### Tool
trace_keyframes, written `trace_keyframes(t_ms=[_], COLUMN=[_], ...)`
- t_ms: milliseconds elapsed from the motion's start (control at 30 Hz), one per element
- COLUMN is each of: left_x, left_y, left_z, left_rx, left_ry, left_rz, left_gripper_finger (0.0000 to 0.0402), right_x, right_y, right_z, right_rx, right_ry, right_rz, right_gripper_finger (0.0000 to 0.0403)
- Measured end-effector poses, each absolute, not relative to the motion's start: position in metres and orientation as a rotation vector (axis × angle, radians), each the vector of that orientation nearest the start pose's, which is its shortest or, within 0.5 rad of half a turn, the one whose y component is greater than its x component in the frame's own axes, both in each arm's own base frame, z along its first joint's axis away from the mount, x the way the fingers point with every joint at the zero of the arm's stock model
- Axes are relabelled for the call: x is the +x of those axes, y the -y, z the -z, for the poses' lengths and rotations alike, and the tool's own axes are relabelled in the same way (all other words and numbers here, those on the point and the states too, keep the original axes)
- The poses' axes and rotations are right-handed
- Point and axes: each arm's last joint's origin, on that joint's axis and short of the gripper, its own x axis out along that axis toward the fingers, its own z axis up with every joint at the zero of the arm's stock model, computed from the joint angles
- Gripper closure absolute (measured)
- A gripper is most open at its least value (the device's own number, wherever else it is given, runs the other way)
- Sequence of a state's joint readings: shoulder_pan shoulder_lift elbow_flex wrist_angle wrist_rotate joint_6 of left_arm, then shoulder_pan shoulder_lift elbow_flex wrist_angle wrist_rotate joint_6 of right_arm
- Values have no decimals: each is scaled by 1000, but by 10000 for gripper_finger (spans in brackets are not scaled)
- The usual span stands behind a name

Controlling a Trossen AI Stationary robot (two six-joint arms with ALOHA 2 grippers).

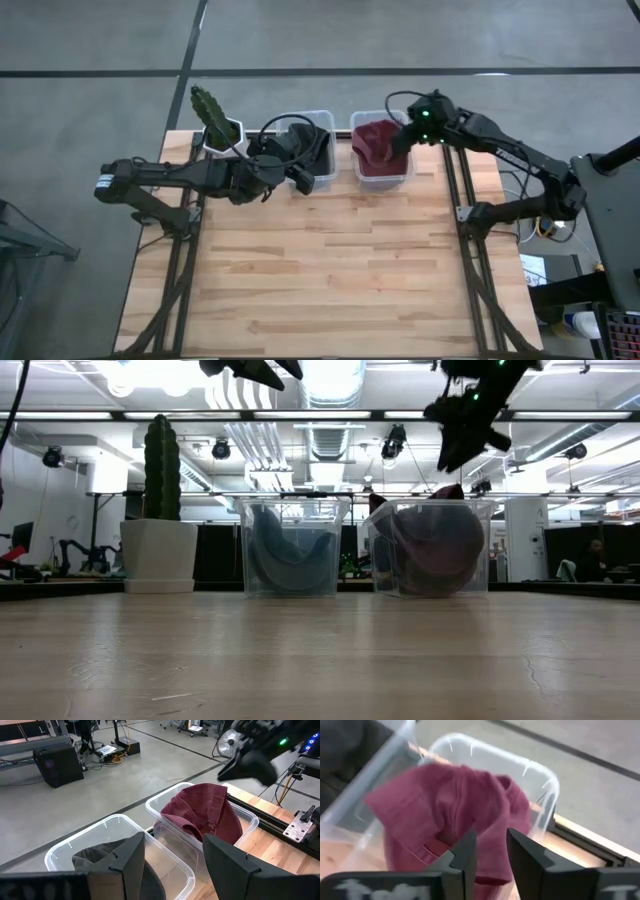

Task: Pick & Place hat
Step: Put the maroon cap into the right transparent bin

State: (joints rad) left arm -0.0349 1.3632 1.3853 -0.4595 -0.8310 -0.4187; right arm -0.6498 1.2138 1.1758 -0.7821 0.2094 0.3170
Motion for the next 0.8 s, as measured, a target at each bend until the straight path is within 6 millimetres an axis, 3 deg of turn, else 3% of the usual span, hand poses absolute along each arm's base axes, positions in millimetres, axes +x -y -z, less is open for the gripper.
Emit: trace_keyframes(t_ms=[200, 500, 667, 800], left_x=[289, 289, 289, 289], left_y=[-11, -11, -11, -11], left_z=[-390, -390, -390, -390], left_rx=[-203, -203, -203, -203], left_ry=[-235, -238, -238, -238], left_rz=[-849, -847, -847, -848], left_gripper_finger=[209, 209, 209, 209], right_x=[204, 210, 208, 201], right_y=[165, 181, 179, 173], right_z=[-306, -278, -284, -299], right_rx=[487, 527, 522, 499], right_ry=[-808, -955, -932, -873], right_rz=[940, 967, 967, 961], right_gripper_finger=[335, 363, 367, 367])
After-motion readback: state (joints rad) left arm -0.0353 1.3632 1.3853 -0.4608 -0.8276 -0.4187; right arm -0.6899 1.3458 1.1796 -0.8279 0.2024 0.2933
